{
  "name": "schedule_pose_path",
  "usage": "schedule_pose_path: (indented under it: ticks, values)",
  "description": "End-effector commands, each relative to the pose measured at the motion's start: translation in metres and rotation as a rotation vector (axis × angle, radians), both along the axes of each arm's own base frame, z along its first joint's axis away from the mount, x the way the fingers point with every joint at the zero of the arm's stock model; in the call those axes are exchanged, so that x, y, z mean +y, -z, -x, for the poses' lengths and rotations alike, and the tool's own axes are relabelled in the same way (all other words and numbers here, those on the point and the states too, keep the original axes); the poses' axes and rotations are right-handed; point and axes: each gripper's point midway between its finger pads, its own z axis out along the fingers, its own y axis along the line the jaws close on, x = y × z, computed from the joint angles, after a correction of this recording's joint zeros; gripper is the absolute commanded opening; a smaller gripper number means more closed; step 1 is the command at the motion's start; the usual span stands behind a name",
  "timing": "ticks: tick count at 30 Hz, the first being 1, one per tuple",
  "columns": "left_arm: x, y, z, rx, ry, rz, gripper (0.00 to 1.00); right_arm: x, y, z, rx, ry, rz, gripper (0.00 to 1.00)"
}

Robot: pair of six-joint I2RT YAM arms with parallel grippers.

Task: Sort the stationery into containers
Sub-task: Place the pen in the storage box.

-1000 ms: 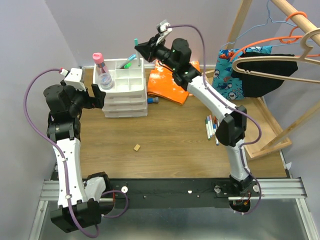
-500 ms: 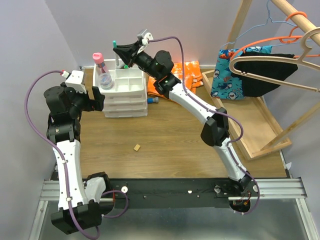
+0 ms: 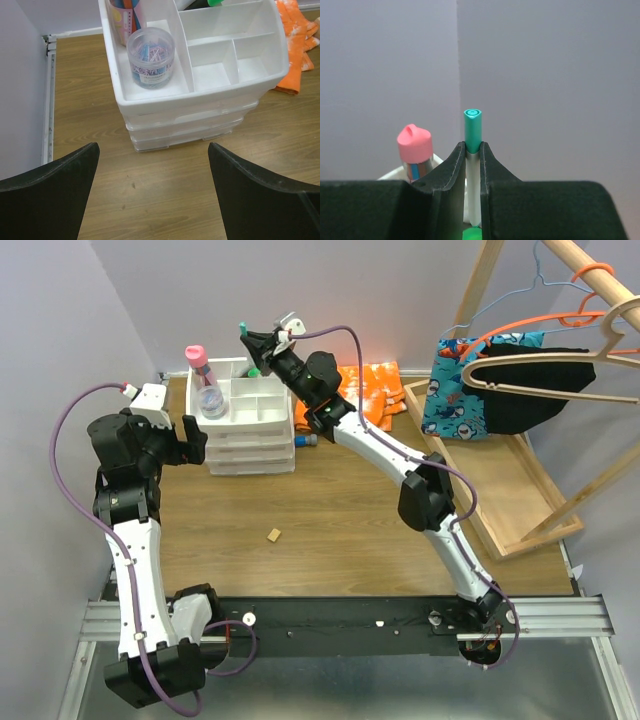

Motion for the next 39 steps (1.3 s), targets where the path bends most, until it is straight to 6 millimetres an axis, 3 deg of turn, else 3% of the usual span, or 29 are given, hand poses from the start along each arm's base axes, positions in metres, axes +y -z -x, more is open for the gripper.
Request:
schedule_pose_path:
  ticks: [1,11,15,20,29,33,39]
  values:
    - [0.002,0.000,-0.004,-0.011,-0.007,0.016,0.99,-0.036,-0.028,-0.007,-0.025,0.101,-0.038,0.20]
    - [0.002,0.001,-0.004,-0.011,-0.010,0.041,0.99,-0.059,-0.012,-0.013,0.013,0.157,0.002,0.18]
    - [0.002,0.002,-0.004,-0.007,-0.009,0.044,0.99,-0.057,-0.008,-0.016,0.023,0.160,0.013,0.17]
    - [0.003,0.002,-0.003,-0.010,-0.012,0.042,0.99,-0.057,0.013,-0.019,0.063,0.171,0.054,0.18]
    - [0.002,0.002,-0.004,-0.014,-0.010,0.050,0.99,-0.063,0.029,-0.022,0.111,0.202,0.095,0.29]
    - [0.001,-0.001,-0.006,-0.026,-0.003,0.050,0.99,-0.071,0.014,-0.017,0.101,0.218,0.081,0.49]
    - [-0.002,-0.009,-0.008,-0.053,0.003,0.085,0.99,-0.091,-0.026,0.002,0.095,0.230,0.076,0.53]
